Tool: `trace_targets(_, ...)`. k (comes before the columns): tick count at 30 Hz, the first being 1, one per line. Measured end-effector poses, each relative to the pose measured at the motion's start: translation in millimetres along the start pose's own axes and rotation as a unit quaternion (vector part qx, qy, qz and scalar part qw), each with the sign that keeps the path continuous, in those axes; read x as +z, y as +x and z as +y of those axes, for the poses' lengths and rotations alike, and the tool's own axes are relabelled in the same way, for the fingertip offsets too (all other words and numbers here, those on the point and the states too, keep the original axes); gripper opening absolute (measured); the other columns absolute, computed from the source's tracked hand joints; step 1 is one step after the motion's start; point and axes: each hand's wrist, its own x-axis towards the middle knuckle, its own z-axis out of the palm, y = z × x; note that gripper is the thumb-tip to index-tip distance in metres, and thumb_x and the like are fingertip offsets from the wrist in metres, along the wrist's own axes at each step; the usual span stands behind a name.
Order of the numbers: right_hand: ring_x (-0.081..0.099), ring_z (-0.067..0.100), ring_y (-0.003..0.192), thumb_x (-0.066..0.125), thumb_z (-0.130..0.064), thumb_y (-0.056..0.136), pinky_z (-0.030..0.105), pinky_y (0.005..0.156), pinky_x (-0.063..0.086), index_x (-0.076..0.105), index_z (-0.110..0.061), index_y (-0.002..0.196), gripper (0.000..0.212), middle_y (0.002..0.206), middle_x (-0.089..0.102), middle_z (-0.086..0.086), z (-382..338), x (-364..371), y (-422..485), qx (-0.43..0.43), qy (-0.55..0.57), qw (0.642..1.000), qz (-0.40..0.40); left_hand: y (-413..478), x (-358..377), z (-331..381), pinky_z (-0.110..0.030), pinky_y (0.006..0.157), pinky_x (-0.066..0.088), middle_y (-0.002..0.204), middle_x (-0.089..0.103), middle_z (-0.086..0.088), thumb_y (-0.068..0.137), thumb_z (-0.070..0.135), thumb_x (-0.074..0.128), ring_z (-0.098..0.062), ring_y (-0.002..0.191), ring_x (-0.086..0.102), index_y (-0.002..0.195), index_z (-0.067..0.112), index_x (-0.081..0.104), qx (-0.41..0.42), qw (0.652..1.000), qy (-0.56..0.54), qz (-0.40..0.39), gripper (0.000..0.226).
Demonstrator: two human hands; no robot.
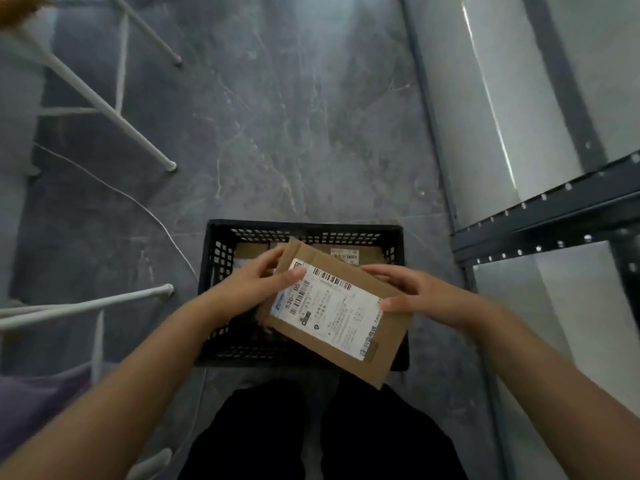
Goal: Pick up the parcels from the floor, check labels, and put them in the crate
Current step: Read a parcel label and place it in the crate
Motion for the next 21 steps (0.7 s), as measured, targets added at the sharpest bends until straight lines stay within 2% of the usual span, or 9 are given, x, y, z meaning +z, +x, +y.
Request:
trace_targets(2,0.058,0.006,0.113,0.073,-0.045,0.065,0.023,0.088,0.05,0.046,-0.051,0.123,0.064,0.129,0.054,-0.01,42,-1,40,0.015,0.004,1.0,0.005,40,15,-42,-0.04,0.097,0.049,0.113,0.067,0.011,0.064,0.073,0.065,-0.011,0.105,0.064,0.127,0.041,0.049,-0.028,0.999,0.02,-0.021,0.072)
trace_targets(5,0.053,0.011,0.117,0.073,-0.052,0.06,0.032,0.099,0.047,0.043,-0.059,0.115,0.063,0.13,0.049,-0.01,93,-2,90,0.031,-0.02,0.999,-0.005,89,38,-89,-0.03,0.085,0.051,0.105,0.066,0.011,0.072,0.065,0.063,-0.008,0.097,0.063,0.115,0.035,0.052,-0.068,0.996,0.051,-0.031,0.054)
trace_targets(7,0.051,0.008,0.116,0.073,-0.05,0.063,0.03,0.097,0.047,0.043,-0.057,0.119,0.064,0.133,0.045,-0.01,119,-2,116,0.041,-0.029,0.999,-0.005,117,49,-115,-0.029,0.081,0.053,0.105,0.067,0.007,0.075,0.059,0.065,-0.01,0.095,0.065,0.115,0.029,0.054,-0.095,0.993,0.064,-0.034,0.051)
trace_targets(9,0.053,0.006,0.111,0.071,-0.042,0.075,0.023,0.088,0.048,0.044,-0.044,0.129,0.06,0.136,0.044,-0.005,140,-2,135,0.059,-0.033,0.998,0.01,139,58,-137,-0.037,0.086,0.055,0.109,0.068,0.001,0.074,0.059,0.068,-0.017,0.099,0.065,0.118,0.022,0.053,-0.115,0.99,0.08,-0.018,0.06)
trace_targets(11,0.054,0.008,0.108,0.068,-0.035,0.082,0.023,0.085,0.048,0.045,-0.032,0.133,0.056,0.134,0.046,-0.003,155,0,150,0.076,-0.041,0.995,0.058,153,67,-154,-0.042,0.084,0.057,0.108,0.068,0.0,0.076,0.056,0.068,-0.02,0.099,0.065,0.117,0.021,0.053,-0.13,0.989,0.063,-0.003,0.056)
trace_targets(13,0.056,0.011,0.106,0.069,-0.037,0.081,0.028,0.088,0.048,0.047,-0.027,0.13,0.054,0.126,0.051,-0.003,164,7,162,0.093,-0.05,0.986,0.126,159,76,-164,-0.042,0.082,0.058,0.104,0.069,0.0,0.081,0.05,0.066,-0.02,0.096,0.066,0.114,0.02,0.055,-0.143,0.989,0.027,-0.009,0.045)
trace_targets(16,0.059,0.014,0.099,0.069,-0.04,0.079,0.029,0.083,0.049,0.049,-0.021,0.126,0.054,0.117,0.057,-0.001,174,23,175,0.12,-0.013,0.969,0.216,169,87,-174,-0.041,0.08,0.057,0.099,0.069,0.001,0.084,0.044,0.065,-0.019,0.093,0.066,0.114,0.018,0.055,-0.153,0.988,0.004,0.011,0.041)
trace_targets(19,0.055,0.018,0.105,0.068,-0.041,0.079,0.029,0.084,0.048,0.047,-0.018,0.128,0.057,0.128,0.049,0.005,185,33,184,0.129,-0.015,0.947,0.293,179,96,-179,-0.036,0.073,0.055,0.097,0.066,0.002,0.085,0.045,0.064,-0.019,0.091,0.064,0.117,0.016,0.052,-0.162,0.986,0.017,0.045,0.045)
trace_targets(21,0.053,0.018,0.106,0.065,-0.041,0.082,0.028,0.086,0.046,0.045,-0.016,0.13,0.058,0.134,0.043,0.007,189,35,187,0.135,-0.039,0.939,0.315,184,101,-182,-0.036,0.072,0.056,0.104,0.067,-0.002,0.085,0.044,0.064,-0.021,0.095,0.065,0.119,0.015,0.052,-0.165,0.985,0.017,0.054,0.047)
